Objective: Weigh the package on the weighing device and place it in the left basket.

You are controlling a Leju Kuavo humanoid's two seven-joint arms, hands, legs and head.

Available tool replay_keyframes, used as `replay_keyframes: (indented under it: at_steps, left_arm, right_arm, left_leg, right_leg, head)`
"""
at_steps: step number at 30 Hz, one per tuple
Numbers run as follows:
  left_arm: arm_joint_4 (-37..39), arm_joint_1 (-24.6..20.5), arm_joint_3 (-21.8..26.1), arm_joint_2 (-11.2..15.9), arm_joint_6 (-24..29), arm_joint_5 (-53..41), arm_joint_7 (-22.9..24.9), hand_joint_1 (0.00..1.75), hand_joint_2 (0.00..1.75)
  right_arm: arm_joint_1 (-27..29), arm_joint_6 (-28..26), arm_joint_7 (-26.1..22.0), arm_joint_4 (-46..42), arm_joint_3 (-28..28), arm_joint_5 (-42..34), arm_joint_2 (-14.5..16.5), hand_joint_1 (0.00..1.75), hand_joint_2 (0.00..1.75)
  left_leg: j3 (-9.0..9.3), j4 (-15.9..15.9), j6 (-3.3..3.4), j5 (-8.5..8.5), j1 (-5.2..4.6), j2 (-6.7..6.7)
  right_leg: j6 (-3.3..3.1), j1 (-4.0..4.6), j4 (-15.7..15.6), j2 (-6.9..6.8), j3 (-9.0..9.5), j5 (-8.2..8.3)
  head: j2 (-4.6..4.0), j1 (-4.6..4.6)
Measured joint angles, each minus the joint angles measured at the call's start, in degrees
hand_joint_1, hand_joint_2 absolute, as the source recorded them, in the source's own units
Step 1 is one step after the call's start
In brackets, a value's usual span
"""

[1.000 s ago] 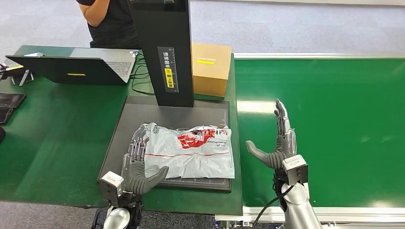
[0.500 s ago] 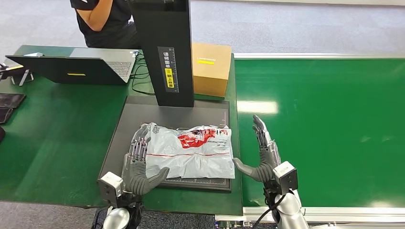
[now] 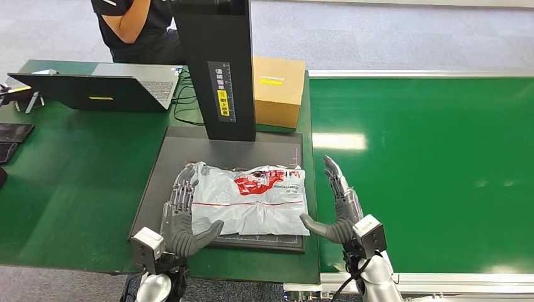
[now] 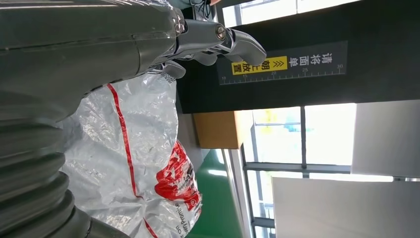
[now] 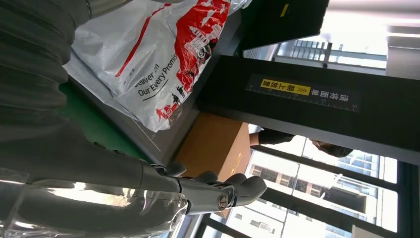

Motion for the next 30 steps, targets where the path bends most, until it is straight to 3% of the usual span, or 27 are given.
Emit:
replay_keyframes:
  at_steps: [30]
  left_arm:
    - [0.01, -0.18, -0.29, 0.00, -1.27, 0.76, 0.27, 0.00, 1.75]
  right_arm:
    - [0.30, 0.47, 0.10, 0.66, 0.00, 0.69, 0.17, 0.00, 1.75]
  left_leg:
    - [0.00, 0.00, 0.00, 0.00, 0.00, 0.00]
  right_leg:
    - [0.00, 0.00, 0.00, 0.00, -0.01, 0.00]
  head:
    - [0.00, -0.01]
